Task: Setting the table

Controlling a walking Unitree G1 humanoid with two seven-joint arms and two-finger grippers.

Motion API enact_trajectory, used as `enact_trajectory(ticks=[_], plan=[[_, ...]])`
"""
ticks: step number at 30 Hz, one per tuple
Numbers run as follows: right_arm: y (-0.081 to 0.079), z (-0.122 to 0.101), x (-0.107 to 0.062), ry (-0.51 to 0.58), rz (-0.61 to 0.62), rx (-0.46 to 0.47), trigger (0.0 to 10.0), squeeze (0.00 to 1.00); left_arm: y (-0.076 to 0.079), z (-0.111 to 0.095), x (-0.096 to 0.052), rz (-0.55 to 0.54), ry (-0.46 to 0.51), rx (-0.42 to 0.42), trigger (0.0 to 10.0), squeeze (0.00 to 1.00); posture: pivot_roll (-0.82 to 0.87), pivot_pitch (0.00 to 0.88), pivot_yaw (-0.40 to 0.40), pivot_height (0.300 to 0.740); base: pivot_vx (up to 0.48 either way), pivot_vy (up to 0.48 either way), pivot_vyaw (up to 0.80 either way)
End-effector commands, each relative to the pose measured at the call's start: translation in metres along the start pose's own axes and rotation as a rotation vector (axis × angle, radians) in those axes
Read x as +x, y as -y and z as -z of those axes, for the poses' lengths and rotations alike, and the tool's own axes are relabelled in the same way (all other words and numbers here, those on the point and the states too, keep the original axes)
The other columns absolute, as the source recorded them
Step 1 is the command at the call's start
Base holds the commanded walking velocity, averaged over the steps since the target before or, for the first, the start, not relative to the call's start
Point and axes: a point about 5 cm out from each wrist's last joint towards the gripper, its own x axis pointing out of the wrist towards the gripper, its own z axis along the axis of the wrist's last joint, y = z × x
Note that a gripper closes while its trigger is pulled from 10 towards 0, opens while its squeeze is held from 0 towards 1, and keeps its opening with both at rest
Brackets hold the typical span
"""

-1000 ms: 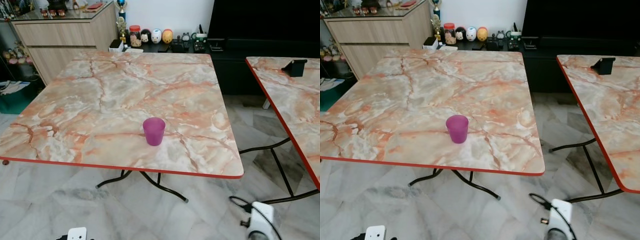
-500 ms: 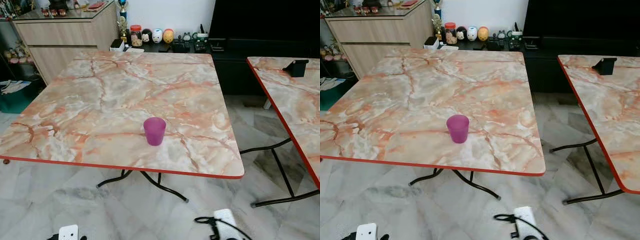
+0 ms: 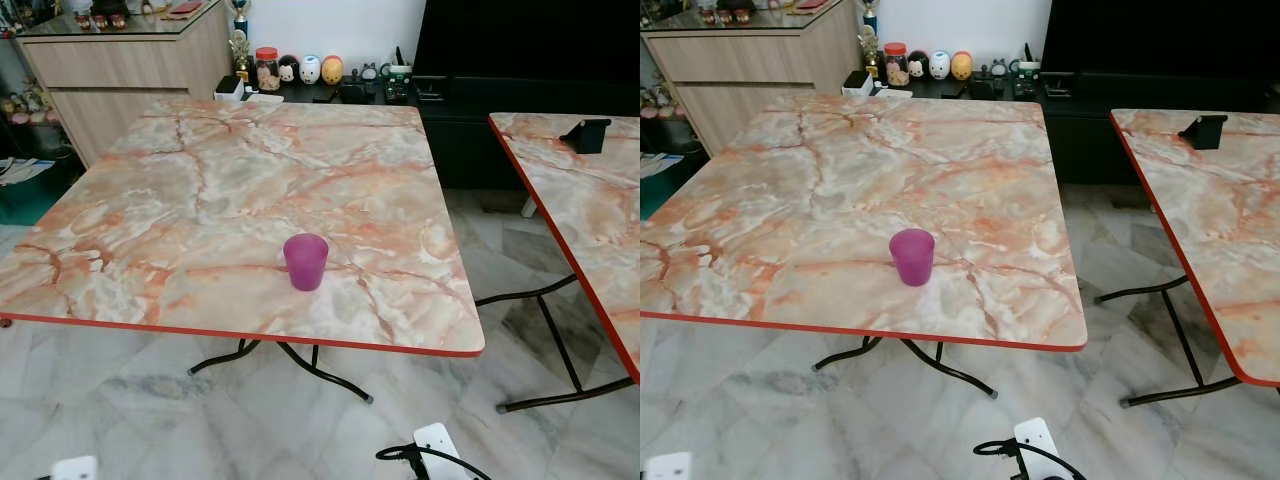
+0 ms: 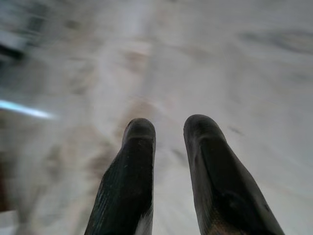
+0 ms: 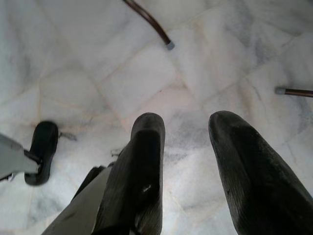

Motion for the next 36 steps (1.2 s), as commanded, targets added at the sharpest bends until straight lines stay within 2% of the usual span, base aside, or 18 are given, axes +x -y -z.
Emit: enact_trajectory(ticks=[1, 3, 4, 5, 6, 8, 9, 10, 12, 14, 18, 23, 25, 29, 33, 36], plan=[[-0.003, 0.005, -0.001, -0.013, -0.014, -0.01, 10.0, 0.0, -0.021, -0.028, 0.013, -0.149, 0.139, 0.07, 10.0, 0.0, 0.05, 0.0, 0.009, 0.74, 0.0, 0.0, 0.0], [-0.003, 0.006, -0.002, -0.018, -0.012, -0.007, 10.0, 0.0, -0.027, -0.047, 0.018, -0.195, 0.23, 0.105, 10.0, 0.0, 0.05, 0.0, 0.009, 0.74, 0.0, 0.0, 0.0], [-0.003, 0.008, -0.002, -0.026, -0.011, -0.007, 10.0, 0.0, -0.034, -0.072, 0.022, -0.239, 0.328, 0.096, 10.0, 0.0, 0.06, 0.0, 0.009, 0.74, 0.0, 0.0, 0.0], [-0.003, 0.009, -0.002, -0.029, -0.012, -0.008, 10.0, 0.0, -0.036, -0.083, 0.023, -0.253, 0.371, 0.081, 10.0, 0.0, 0.05, 0.0, 0.01, 0.74, 0.0, 0.0, 0.0], [-0.004, 0.011, -0.002, -0.036, -0.012, -0.011, 10.0, 0.0, -0.04, -0.109, 0.024, -0.269, 0.459, 0.05, 10.0, 0.0, 0.06, 0.0, 0.01, 0.74, 0.0, 0.0, 0.0], [-0.004, 0.012, -0.003, -0.043, -0.012, -0.012, 10.0, 0.0, -0.04, -0.132, 0.023, -0.254, 0.536, 0.016, 10.0, 0.0, 0.06, 0.0, 0.01, 0.74, 0.0, 0.0, 0.0], [-0.004, 0.014, -0.003, -0.05, -0.012, -0.01, 10.0, 0.0, -0.037, -0.156, 0.021, -0.199, 0.61, -0.051, 10.0, 0.0, 0.06, 0.0, 0.013, 0.74, 0.0, 0.0, 0.0], [-0.004, 0.014, -0.003, -0.05, -0.012, -0.01, 10.0, 0.0, -0.037, -0.156, 0.021, -0.199, 0.61, -0.051, 10.0, 0.0, 0.06, 0.0, 0.013, 0.74, 0.0, 0.0, 0.0], [-0.003, 0.017, -0.004, -0.062, -0.006, -0.005, 10.0, 0.0, -0.017, -0.195, 0.011, -0.022, 0.721, -0.165, 10.0, 0.0, 0.05, 0.0, 0.016, 0.74, 0.0, 0.0, 0.0], [-0.002, 0.018, -0.004, -0.066, 0.006, -0.005, 10.0, 0.0, -0.01, -0.209, 0.003, 0.03, 0.776, -0.171, 10.0, 0.0, 0.05, 0.0, 0.019, 0.74, 0.0, 0.0, 0.0], [0.004, 0.02, -0.005, -0.07, 0.05, -0.004, 10.0, 0.0, 0.024, -0.248, -0.035, 0.271, 0.95, -0.165, 10.0, 0.0, 0.05, 0.0, 0.018, 0.74, 0.0, 0.0, 0.0], [0.006, 0.023, -0.006, -0.084, 0.053, 0.002, 10.0, 0.0, 0.051, -0.263, -0.066, 0.462, 1.003, -0.167, 10.0, 0.0, 0.04, 0.0, 0.015, 0.74, 0.0, 0.0, 0.0], [0.008, 0.026, -0.006, -0.09, 0.065, 0.057, 10.0, 0.0, 0.06, -0.272, -0.084, 0.597, 0.977, -0.31, 10.0, 0.0, 0.04, 0.0, 0.013, 0.74, 0.0, 0.0, 0.0], [0.013, 0.027, -0.007, -0.092, 0.089, 0.115, 10.0, 0.0, 0.061, -0.275, -0.094, 0.647, 0.992, -0.343, 10.0, 0.0, 0.04, 0.0, 0.013, 0.74, 0.0, 0.0, 0.0], [0.015, 0.027, -0.007, -0.092, 0.094, 0.111, 10.0, 0.0, 0.057, -0.278, -0.098, 0.664, 0.991, -0.389, 10.0, 0.0, 0.05, 0.0, 0.011, 0.74, 0.0, 0.0, 0.0], [0.016, 0.027, -0.007, -0.094, 0.096, 0.14, 10.0, 0.0, 0.053, -0.286, -0.111, 0.693, 1.016, -0.425, 10.0, 0.0, 0.05, 0.0, 0.009, 0.74, 0.0, 0.0, 0.0]])
